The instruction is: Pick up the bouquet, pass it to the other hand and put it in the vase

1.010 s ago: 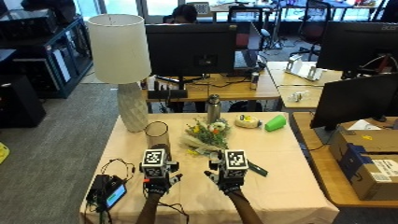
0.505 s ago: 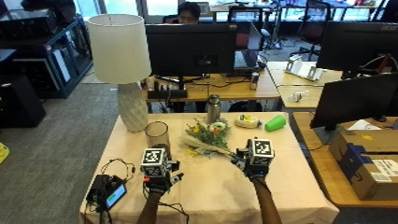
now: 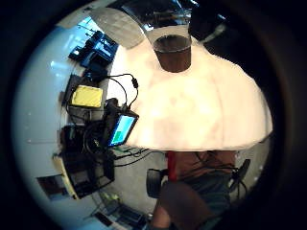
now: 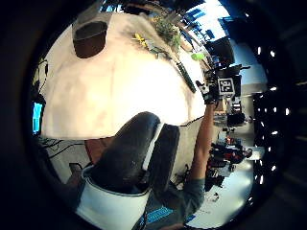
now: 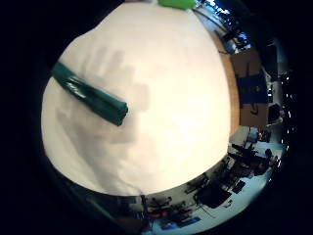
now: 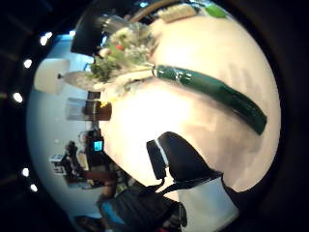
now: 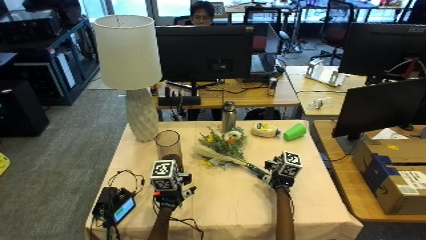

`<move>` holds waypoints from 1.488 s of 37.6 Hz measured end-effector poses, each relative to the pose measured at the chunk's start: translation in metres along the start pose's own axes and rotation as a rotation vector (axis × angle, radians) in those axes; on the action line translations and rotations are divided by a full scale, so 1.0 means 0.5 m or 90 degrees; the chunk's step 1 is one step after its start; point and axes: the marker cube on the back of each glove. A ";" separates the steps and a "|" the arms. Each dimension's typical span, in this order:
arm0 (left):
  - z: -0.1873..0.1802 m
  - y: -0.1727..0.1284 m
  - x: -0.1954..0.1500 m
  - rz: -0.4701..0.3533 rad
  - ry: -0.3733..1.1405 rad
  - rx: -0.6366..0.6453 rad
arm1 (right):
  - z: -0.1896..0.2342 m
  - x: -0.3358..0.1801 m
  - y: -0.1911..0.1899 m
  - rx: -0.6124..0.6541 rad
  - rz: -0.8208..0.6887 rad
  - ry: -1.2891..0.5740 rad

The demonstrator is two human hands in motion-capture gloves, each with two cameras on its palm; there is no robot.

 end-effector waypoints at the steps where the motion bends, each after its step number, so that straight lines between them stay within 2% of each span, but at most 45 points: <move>1: 0.001 0.002 0.001 0.001 0.000 -0.003 | 0.010 0.001 -0.012 0.007 -0.030 -0.010; 3: 0.000 0.009 0.004 0.003 -0.001 -0.011 | 0.025 0.008 -0.035 0.036 -0.063 -0.007; 6: 0.004 0.010 0.001 0.003 -0.001 -0.019 | 0.045 0.016 -0.052 0.031 -0.082 -0.024; 12: 0.009 0.005 -0.007 -0.005 0.001 -0.016 | 0.059 0.038 -0.071 0.040 -0.025 0.002; 21: 0.029 -0.008 -0.019 -0.006 0.002 -0.018 | 0.060 0.029 -0.082 0.091 -0.040 -0.005; 23: 0.026 -0.002 -0.016 -0.007 0.000 -0.024 | 0.054 0.032 -0.084 0.121 -0.031 0.024; 27: 0.021 0.003 -0.007 -0.003 0.007 -0.025 | 0.036 0.060 -0.090 0.194 0.069 0.159; 29: 0.026 -0.001 -0.007 -0.003 0.010 -0.027 | 0.028 0.065 -0.092 0.212 0.082 0.195; 37: 0.034 -0.002 -0.012 -0.008 0.006 -0.035 | 0.031 0.037 -0.101 0.229 0.018 0.175; 46: 0.036 -0.003 -0.008 -0.005 0.005 -0.034 | 0.020 0.054 -0.120 0.324 0.010 0.200; 56: 0.040 -0.023 -0.001 0.006 0.019 -0.018 | 0.002 0.054 -0.042 0.239 0.069 0.135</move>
